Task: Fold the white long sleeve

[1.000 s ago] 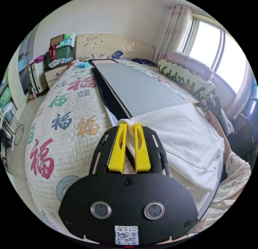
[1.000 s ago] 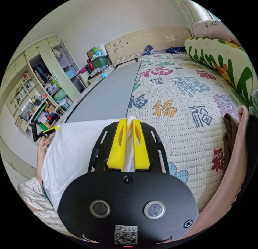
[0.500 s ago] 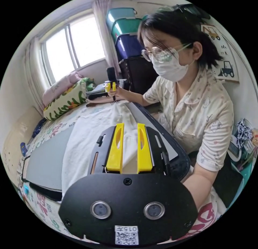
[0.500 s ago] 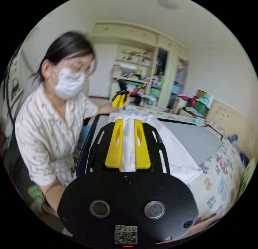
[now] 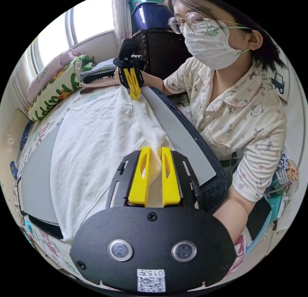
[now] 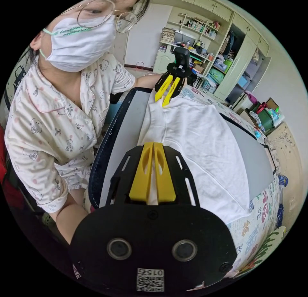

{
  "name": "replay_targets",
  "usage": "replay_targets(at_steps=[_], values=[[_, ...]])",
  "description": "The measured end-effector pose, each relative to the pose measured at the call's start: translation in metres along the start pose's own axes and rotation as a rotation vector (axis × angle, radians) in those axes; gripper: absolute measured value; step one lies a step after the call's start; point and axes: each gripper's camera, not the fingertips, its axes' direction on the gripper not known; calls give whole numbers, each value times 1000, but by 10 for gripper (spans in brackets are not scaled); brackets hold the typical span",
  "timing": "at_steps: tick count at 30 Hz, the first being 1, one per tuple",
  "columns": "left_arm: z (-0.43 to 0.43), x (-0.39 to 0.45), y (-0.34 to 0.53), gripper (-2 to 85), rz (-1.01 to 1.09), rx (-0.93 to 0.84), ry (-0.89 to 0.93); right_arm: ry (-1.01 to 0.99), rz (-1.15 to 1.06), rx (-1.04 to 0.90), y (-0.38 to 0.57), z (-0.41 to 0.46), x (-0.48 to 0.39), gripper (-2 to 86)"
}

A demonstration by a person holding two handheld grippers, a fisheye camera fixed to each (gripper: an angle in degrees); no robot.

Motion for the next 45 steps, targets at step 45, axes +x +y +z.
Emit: replay_targets(at_steps=[45], values=[[-218,-84,113,45,29,35,41,95,465,350,106,-56,34,74]])
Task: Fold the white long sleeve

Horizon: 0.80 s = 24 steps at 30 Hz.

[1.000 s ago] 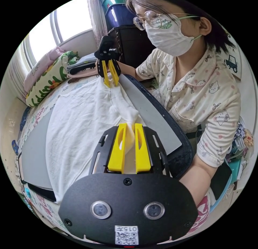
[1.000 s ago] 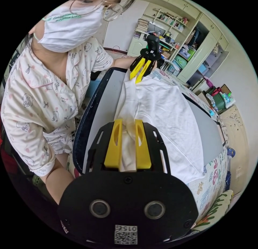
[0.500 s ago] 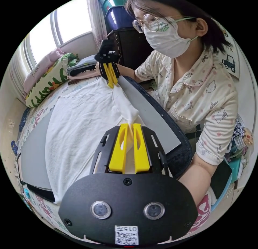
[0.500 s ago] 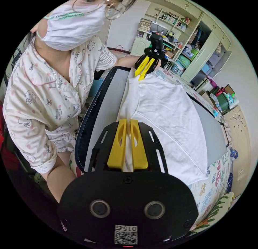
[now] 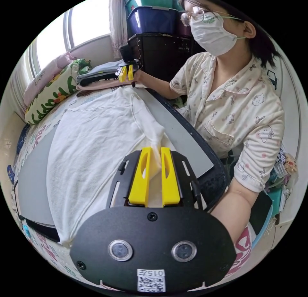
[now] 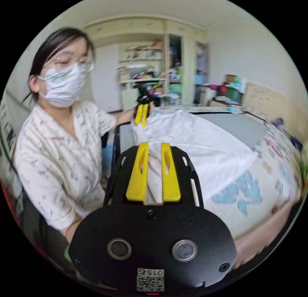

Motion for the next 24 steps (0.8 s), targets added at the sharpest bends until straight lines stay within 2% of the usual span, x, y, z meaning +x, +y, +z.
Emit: replay_targets(at_steps=[2,4,5,8,10,12,13,15,17,19,24], values=[[-24,2,22,46,5,35,-10,279,140,208,41,-25,-25,79],[-50,0,44,44,-21,106,-16,425,228,269,53,-46,-43,79],[-71,0,59,40,-53,169,-40,469,288,236,56,-54,-48,83],[-123,-7,77,27,-169,291,-168,532,417,109,65,-52,-49,91],[-149,-24,72,24,-291,307,-251,565,430,41,74,-39,-53,89],[-167,-48,61,25,-414,253,-275,602,428,-8,84,-22,-56,83],[-174,-62,50,28,-480,170,-299,648,442,-27,91,-13,-55,79],[-181,-77,33,30,-568,80,-373,722,472,-26,99,-1,-53,76],[-192,-86,12,29,-623,99,-440,741,454,-5,103,11,-54,70],[-191,-94,-2,29,-635,134,-449,732,451,14,106,17,-53,63],[-150,-142,-47,40,-669,79,-472,719,535,166,126,12,-48,9]])
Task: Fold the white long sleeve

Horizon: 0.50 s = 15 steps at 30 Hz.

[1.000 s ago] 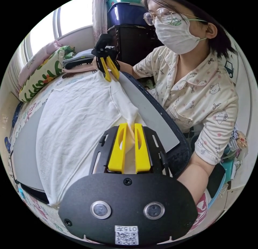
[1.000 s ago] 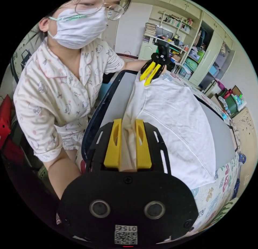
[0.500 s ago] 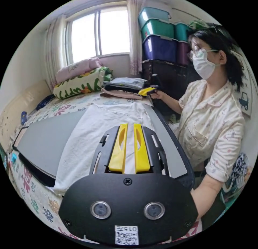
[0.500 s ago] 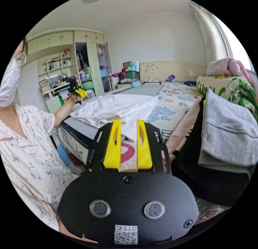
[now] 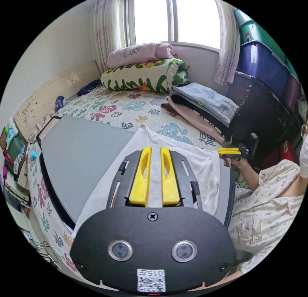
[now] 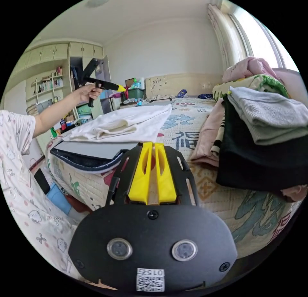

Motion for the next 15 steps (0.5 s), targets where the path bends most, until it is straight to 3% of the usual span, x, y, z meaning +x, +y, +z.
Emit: replay_targets(at_steps=[8,15], values=[[185,-21,-114,81,-145,-201,-106,-72,33,28,11,3,10,26],[282,-49,-138,66,-264,-351,-213,-31,36,33,18,5,4,-3]])
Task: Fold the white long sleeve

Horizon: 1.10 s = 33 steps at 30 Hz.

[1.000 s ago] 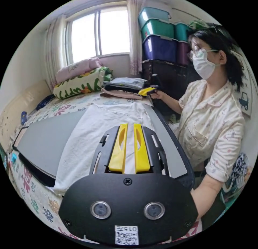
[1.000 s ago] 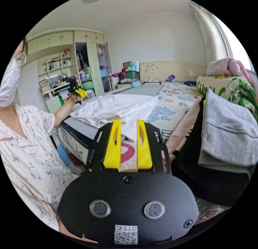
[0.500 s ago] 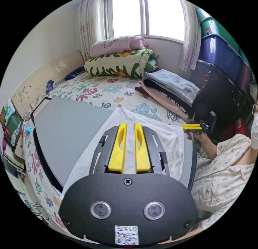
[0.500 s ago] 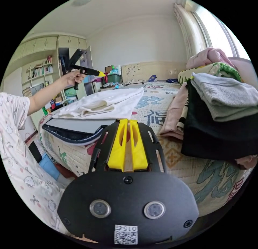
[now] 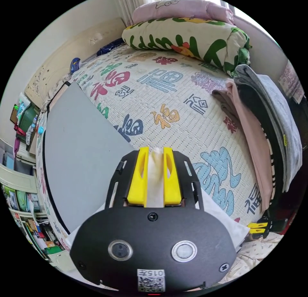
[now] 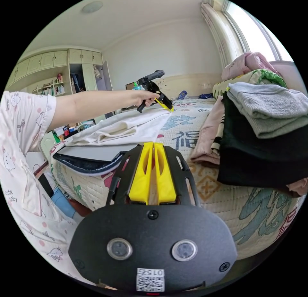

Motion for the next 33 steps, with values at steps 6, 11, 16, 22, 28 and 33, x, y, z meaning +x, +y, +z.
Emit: replay_targets(at_steps=[6,11,16,22,28,33], values=[[-6,22,21,22,37,78,-59,44,64,111,16,-23,1,-9],[-64,36,46,16,36,284,62,193,88,262,8,-82,7,-7],[-138,17,91,12,24,535,323,250,50,490,-15,-159,-19,-6],[-168,-84,218,2,-44,667,390,-120,-160,491,-38,-150,-109,-4],[-95,-232,387,8,-236,578,414,-411,-305,174,-26,-47,-193,-4],[-10,-241,440,111,-291,474,478,-395,-297,56,-11,-10,-216,-4]])
